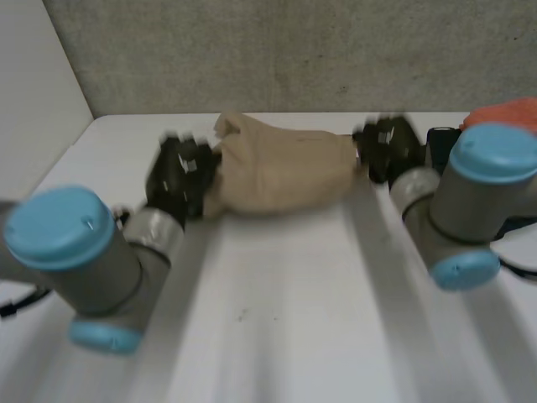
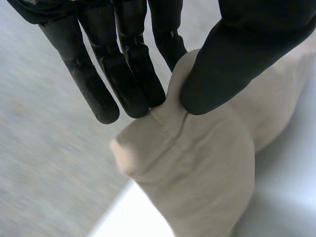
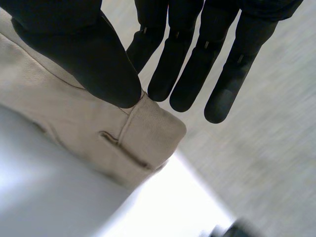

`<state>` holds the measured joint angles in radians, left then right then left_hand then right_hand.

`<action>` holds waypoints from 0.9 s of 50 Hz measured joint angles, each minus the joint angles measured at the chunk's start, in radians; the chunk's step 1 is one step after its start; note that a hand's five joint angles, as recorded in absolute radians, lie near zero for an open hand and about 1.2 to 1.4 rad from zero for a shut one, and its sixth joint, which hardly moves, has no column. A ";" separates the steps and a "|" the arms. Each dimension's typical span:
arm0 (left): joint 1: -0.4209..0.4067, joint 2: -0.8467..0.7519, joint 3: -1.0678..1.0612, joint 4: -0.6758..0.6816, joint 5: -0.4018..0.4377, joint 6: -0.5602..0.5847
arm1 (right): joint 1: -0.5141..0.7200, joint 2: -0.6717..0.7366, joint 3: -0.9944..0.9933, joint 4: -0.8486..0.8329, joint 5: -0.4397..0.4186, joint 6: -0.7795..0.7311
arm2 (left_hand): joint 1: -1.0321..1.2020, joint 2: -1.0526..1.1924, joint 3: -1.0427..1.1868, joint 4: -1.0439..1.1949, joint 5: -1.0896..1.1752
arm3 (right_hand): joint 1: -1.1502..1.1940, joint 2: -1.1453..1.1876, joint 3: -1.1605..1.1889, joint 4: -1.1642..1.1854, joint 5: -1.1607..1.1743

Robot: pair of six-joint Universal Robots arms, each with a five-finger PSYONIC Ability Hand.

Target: Fold the laundry.

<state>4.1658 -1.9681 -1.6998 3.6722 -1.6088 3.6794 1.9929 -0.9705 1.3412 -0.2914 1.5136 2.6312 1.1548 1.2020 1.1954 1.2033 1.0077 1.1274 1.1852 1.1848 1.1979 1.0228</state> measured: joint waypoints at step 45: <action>-0.138 0.147 -0.002 -0.750 -0.112 0.060 | -0.048 -0.329 0.339 0.600 -0.078 -0.357 | -0.732 -0.764 -0.756 -0.775 -0.752 | 0.000 0.015 0.000 0.000 0.002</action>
<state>4.0279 -1.8207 -1.7022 2.9220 -1.7203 3.7390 1.9452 -1.2999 1.6804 0.3090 1.4357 2.2739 0.4224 0.4381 0.4398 0.4281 0.2560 1.1275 1.2005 1.1848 1.1980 1.0244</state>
